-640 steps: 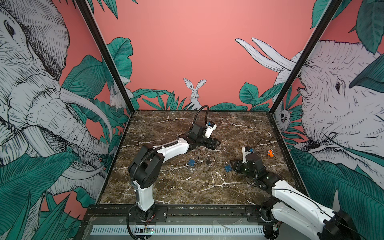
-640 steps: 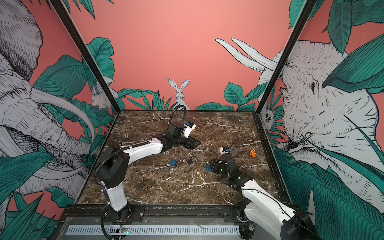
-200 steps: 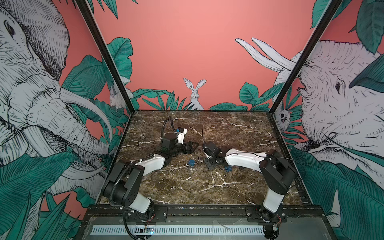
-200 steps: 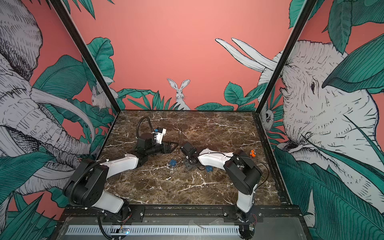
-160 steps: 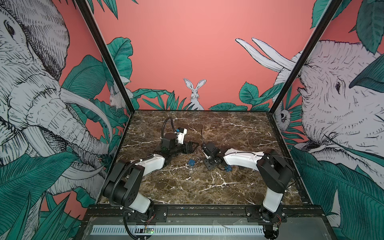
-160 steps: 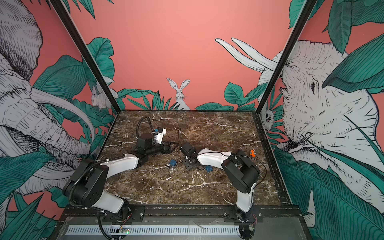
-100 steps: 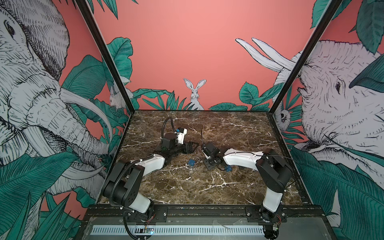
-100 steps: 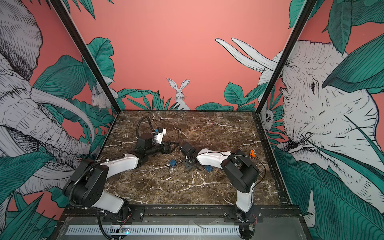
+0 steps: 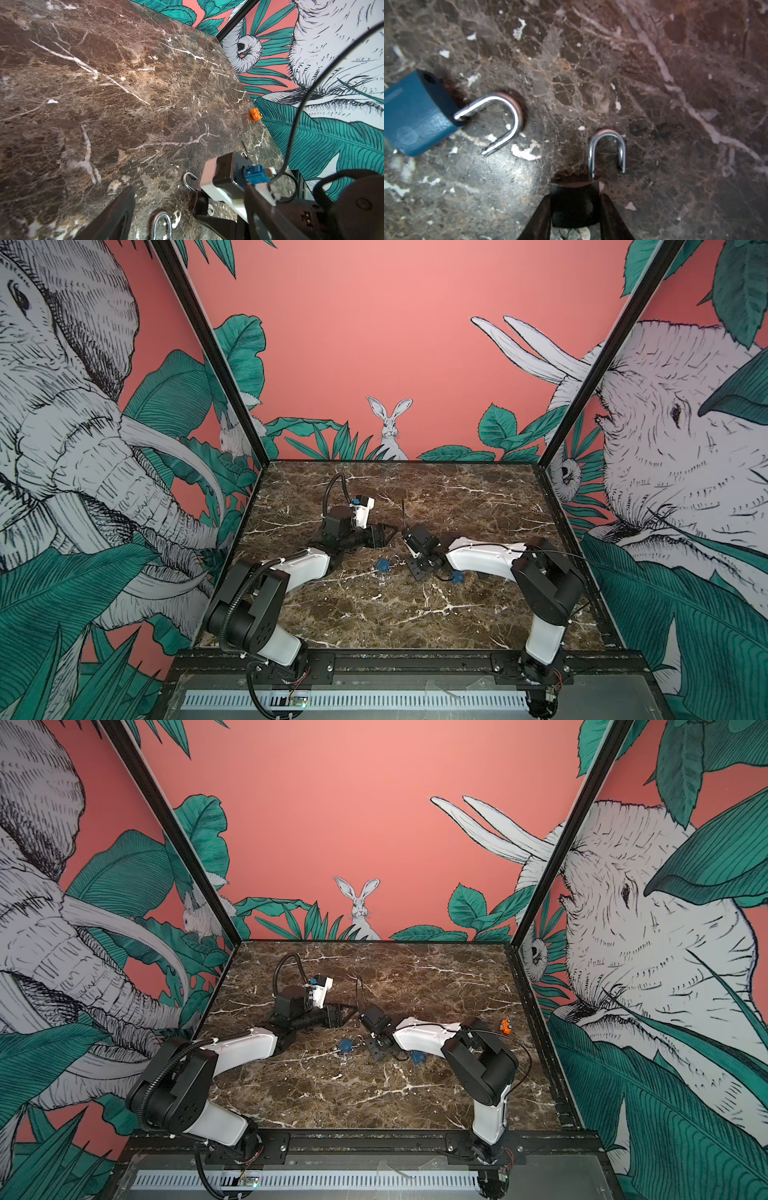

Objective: Lock with the key

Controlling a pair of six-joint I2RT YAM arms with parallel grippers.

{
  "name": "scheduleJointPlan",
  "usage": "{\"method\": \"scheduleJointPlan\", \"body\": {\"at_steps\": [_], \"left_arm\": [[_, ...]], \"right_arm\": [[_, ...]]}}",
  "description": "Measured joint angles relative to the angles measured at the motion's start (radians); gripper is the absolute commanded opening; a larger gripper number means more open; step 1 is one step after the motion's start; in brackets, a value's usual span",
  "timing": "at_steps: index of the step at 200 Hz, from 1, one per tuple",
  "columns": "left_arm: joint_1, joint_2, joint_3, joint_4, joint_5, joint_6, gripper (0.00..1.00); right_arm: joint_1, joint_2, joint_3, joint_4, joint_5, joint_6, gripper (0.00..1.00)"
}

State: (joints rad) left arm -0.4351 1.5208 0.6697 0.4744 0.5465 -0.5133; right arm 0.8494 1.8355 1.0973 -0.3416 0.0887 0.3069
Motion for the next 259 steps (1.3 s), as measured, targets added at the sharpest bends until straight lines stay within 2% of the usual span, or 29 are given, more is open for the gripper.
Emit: {"method": "scheduleJointPlan", "body": {"at_steps": [56, 110, 175, 259], "left_arm": [[0.0, 0.032, 0.0, 0.002, 0.019, -0.008, 0.82], [0.0, 0.056, 0.003, 0.009, 0.034, -0.022, 0.78], [-0.019, 0.14, 0.064, -0.018, 0.108, -0.037, 0.74], [-0.146, 0.243, 0.187, -0.105, 0.214, -0.043, 0.64]], "right_arm": [[-0.002, -0.002, -0.022, 0.053, -0.01, 0.003, 0.27], [-0.015, -0.054, -0.113, 0.16, -0.051, -0.003, 0.24], [-0.019, -0.277, -0.392, 0.338, -0.119, -0.073, 0.23], [-0.019, -0.485, -0.459, 0.4, -0.113, -0.136, 0.23]]}}
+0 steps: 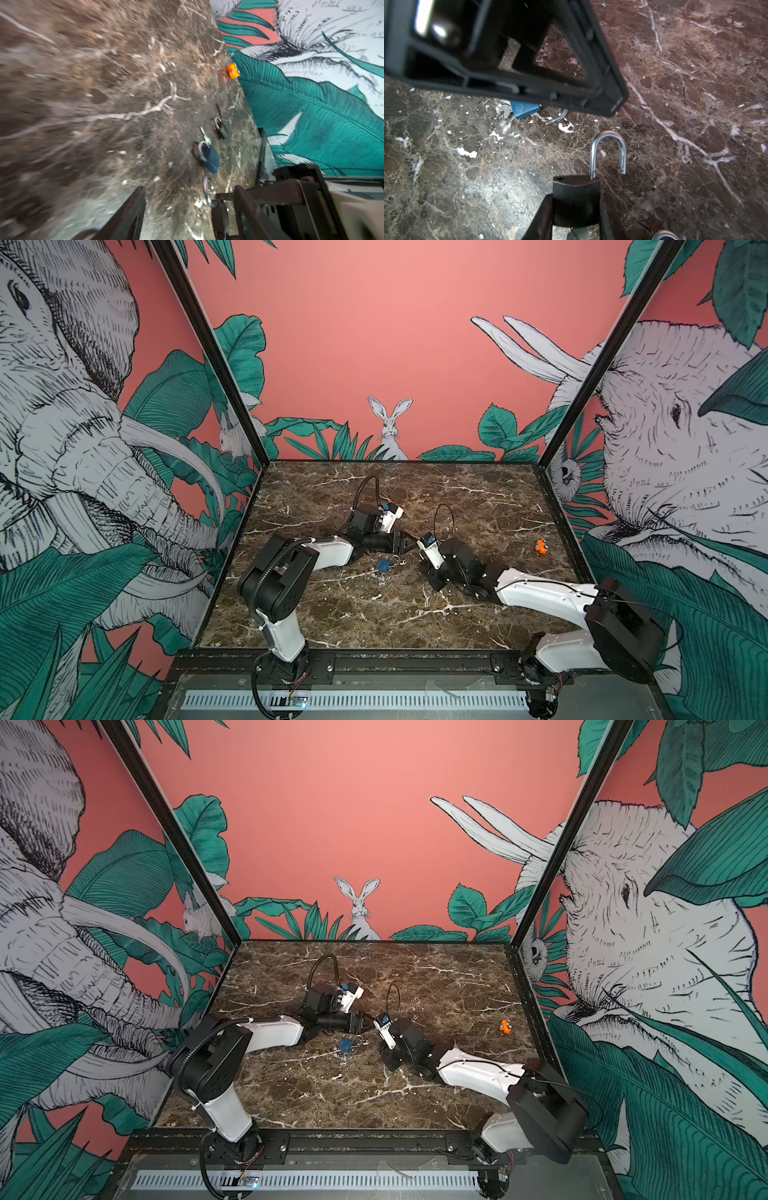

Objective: Lock with the key

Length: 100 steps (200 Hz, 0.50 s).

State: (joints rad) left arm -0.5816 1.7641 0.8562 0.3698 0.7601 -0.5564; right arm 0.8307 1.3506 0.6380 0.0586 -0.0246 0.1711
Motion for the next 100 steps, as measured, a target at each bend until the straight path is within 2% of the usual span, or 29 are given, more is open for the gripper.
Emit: {"method": "scheduleJointPlan", "body": {"at_steps": [100], "left_arm": [[-0.044, 0.055, 0.017, 0.049, 0.097, -0.079, 0.55]], "right_arm": [[0.0, -0.045, -0.007, -0.043, 0.009, -0.018, 0.23]]}}
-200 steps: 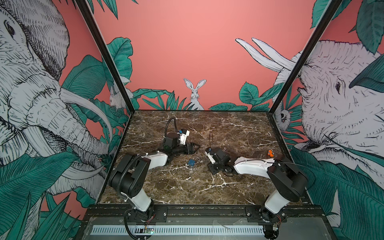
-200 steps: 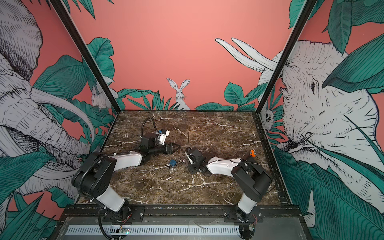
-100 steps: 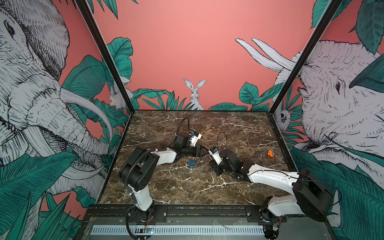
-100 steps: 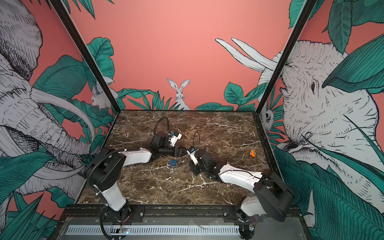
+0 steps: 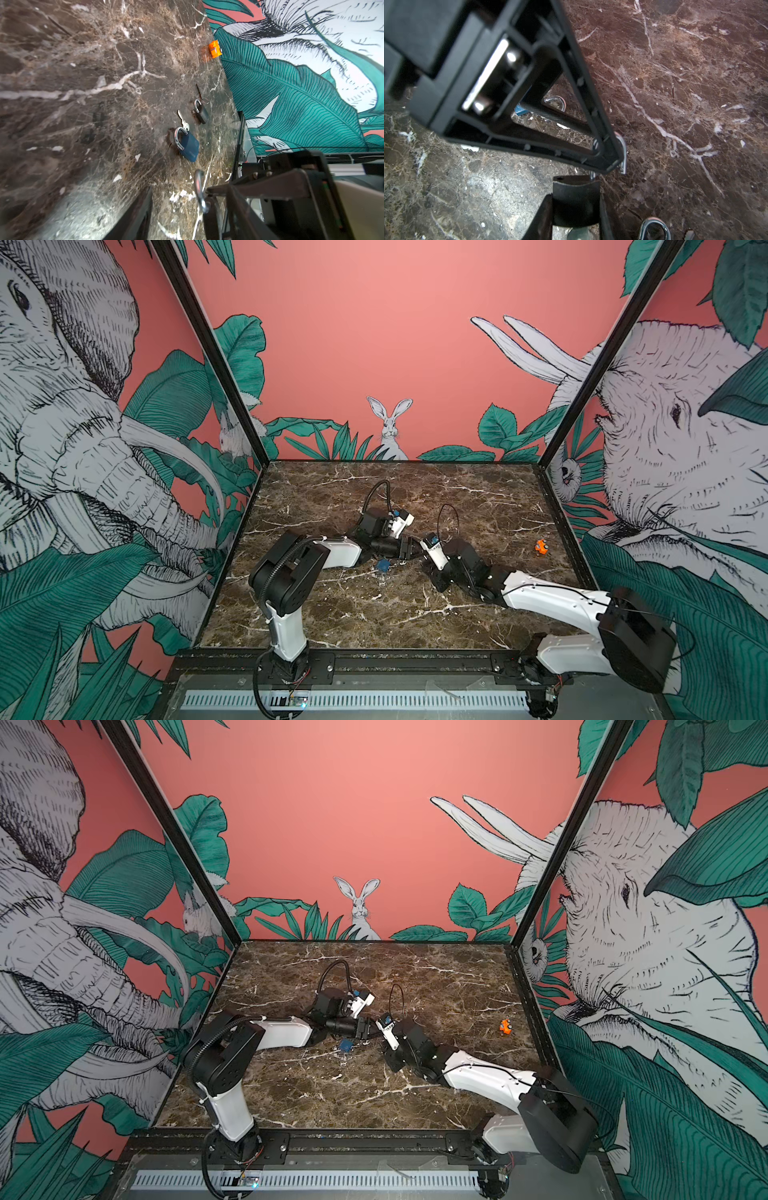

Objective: Lock with the key

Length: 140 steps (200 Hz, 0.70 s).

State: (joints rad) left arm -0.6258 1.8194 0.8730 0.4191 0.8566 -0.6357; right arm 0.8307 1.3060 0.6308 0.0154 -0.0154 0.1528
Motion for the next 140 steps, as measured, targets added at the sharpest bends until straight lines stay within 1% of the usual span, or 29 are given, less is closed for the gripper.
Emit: {"method": "scheduleJointPlan", "body": {"at_steps": [61, 84, 106, 130, 140], "left_arm": [[-0.019, 0.011, 0.028, 0.001, 0.021, -0.003, 0.45], [-0.026, 0.019, 0.032, -0.003, 0.022, -0.001, 0.38], [-0.028, 0.031, 0.041, -0.006, 0.023, 0.001, 0.34], [-0.029, 0.047, 0.055, -0.006, 0.025, 0.0, 0.27], [-0.03, 0.055, 0.063, -0.004, 0.026, -0.001, 0.26]], "right_arm": [[0.002, 0.0, 0.0, -0.014, 0.0, -0.005, 0.23], [0.004, 0.0, 0.0, -0.024, 0.0, -0.008, 0.23], [0.007, 0.0, 0.001, -0.032, -0.001, -0.01, 0.23], [0.007, -0.006, 0.002, -0.04, -0.002, -0.015, 0.23], [0.007, -0.013, 0.002, -0.043, -0.001, -0.019, 0.23]]}}
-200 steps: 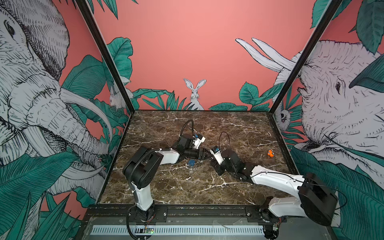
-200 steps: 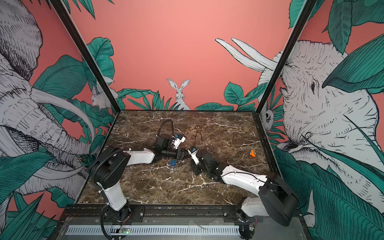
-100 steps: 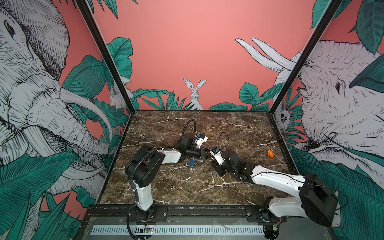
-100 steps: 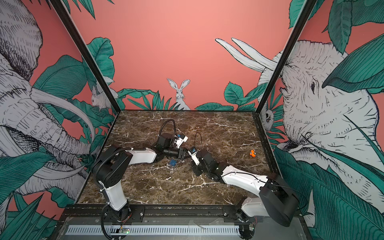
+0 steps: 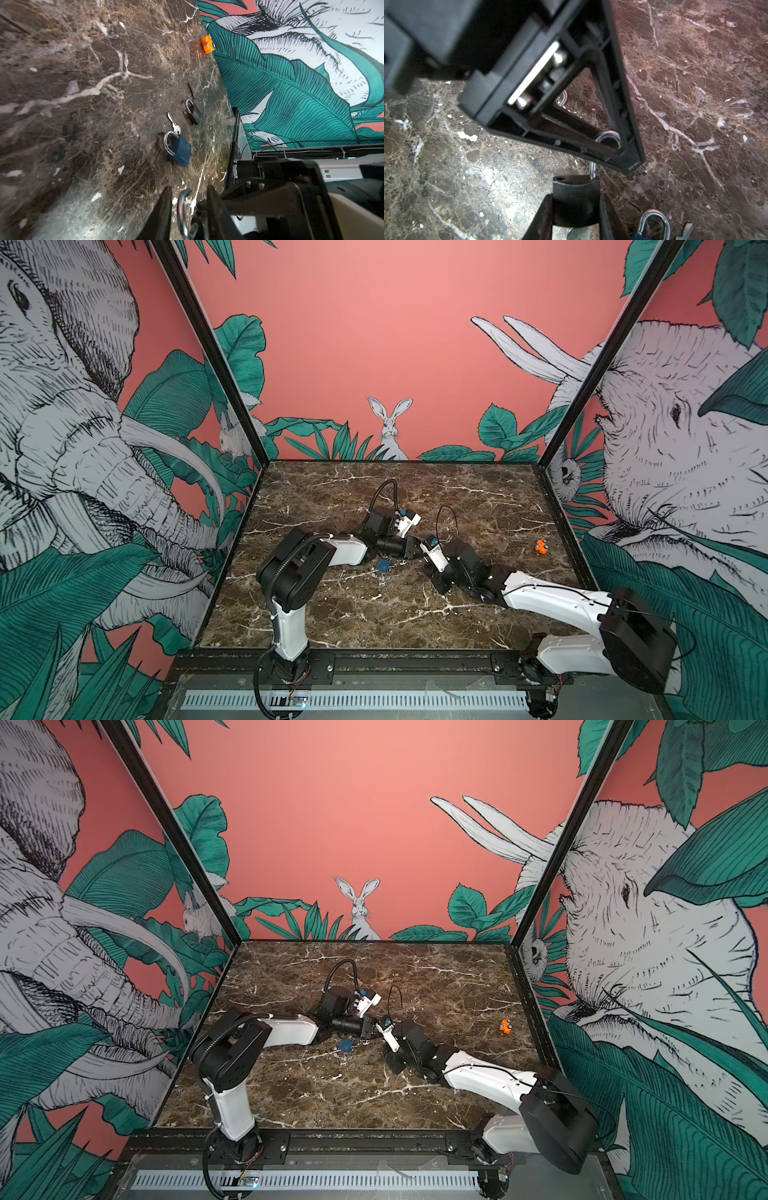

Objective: Lock with the key

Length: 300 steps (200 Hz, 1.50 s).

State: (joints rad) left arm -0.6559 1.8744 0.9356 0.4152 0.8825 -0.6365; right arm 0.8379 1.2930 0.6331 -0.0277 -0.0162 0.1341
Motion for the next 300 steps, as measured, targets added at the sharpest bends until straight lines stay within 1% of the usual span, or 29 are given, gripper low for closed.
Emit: {"method": "scheduleJointPlan", "body": {"at_steps": [26, 60, 69, 82, 94, 121, 136, 148, 173, 192, 208, 227, 258, 280, 300], "left_arm": [[-0.005, 0.013, 0.012, 0.001, 0.005, 0.0, 0.22], [-0.011, 0.013, 0.014, 0.008, 0.019, -0.004, 0.07], [-0.011, 0.013, 0.02, 0.01, 0.032, -0.011, 0.0], [-0.011, 0.013, 0.027, 0.015, 0.04, -0.013, 0.0], [-0.012, 0.013, 0.028, 0.019, 0.041, -0.014, 0.0], [-0.012, 0.012, 0.029, 0.033, 0.044, -0.021, 0.0], [-0.013, 0.012, 0.023, 0.038, 0.029, -0.035, 0.0], [-0.013, 0.012, 0.011, 0.063, 0.015, -0.057, 0.0], [-0.013, -0.006, -0.039, 0.161, -0.034, -0.162, 0.0], [-0.013, -0.049, -0.087, 0.262, -0.079, -0.305, 0.0], [-0.013, -0.096, -0.107, 0.34, -0.117, -0.427, 0.0], [-0.013, -0.156, -0.112, 0.407, -0.158, -0.556, 0.0], [-0.013, -0.22, -0.113, 0.509, -0.194, -0.731, 0.0], [-0.013, -0.228, -0.114, 0.539, -0.196, -0.802, 0.0], [-0.013, -0.239, -0.125, 0.525, -0.196, -0.822, 0.0]], "right_arm": [[0.0, -0.017, 0.0, -0.003, 0.002, -0.005, 0.23], [0.0, -0.018, 0.0, -0.011, 0.001, -0.007, 0.23], [0.0, -0.018, 0.0, -0.019, 0.002, -0.007, 0.23], [0.001, -0.021, 0.0, -0.022, 0.011, -0.007, 0.25], [0.001, -0.025, 0.0, -0.024, 0.019, -0.007, 0.28], [0.001, -0.046, 0.0, -0.03, 0.036, 0.002, 0.44], [-0.003, -0.083, 0.0, -0.013, 0.045, 0.016, 0.52], [-0.01, -0.118, 0.0, 0.002, 0.045, 0.024, 0.55], [-0.074, -0.209, 0.0, 0.01, 0.003, 0.08, 0.55], [-0.129, -0.321, -0.001, 0.008, -0.029, 0.12, 0.53], [-0.14, -0.427, -0.001, 0.008, -0.032, 0.124, 0.51], [-0.14, -0.538, -0.013, 0.02, -0.013, 0.08, 0.5], [-0.14, -0.66, -0.106, 0.023, 0.03, -0.032, 0.48], [-0.14, -0.685, -0.118, -0.021, 0.031, -0.099, 0.45], [-0.14, -0.676, -0.082, -0.053, 0.004, -0.142, 0.43]]}}
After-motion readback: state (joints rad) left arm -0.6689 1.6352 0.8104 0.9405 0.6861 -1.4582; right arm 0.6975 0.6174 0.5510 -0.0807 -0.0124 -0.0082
